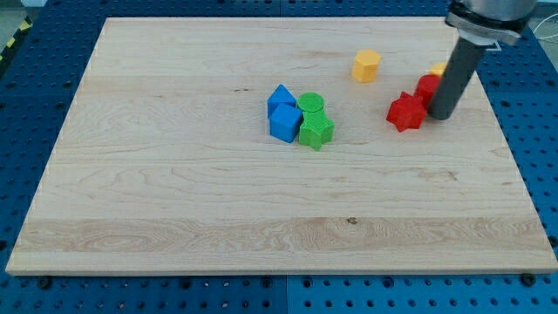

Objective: Slide the red circle to the center of the board

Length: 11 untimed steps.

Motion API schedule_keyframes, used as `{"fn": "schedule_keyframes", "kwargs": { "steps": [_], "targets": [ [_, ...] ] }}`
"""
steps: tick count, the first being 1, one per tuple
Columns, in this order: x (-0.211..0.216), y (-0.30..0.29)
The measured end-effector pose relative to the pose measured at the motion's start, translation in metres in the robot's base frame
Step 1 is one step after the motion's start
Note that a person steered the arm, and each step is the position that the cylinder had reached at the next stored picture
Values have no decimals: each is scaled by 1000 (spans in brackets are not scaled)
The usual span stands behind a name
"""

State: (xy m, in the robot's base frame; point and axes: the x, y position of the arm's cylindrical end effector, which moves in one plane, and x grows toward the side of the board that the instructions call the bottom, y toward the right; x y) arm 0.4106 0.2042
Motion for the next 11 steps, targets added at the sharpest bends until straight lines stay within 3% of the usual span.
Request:
{"fn": "schedule_keyframes", "kwargs": {
  "steps": [2,3,5,6,8,11],
  "targets": [
    [0,-40],
    [-8,-4],
    [-34,126],
    [-50,133],
    [-47,80],
    [-42,-55]
  ]
}}
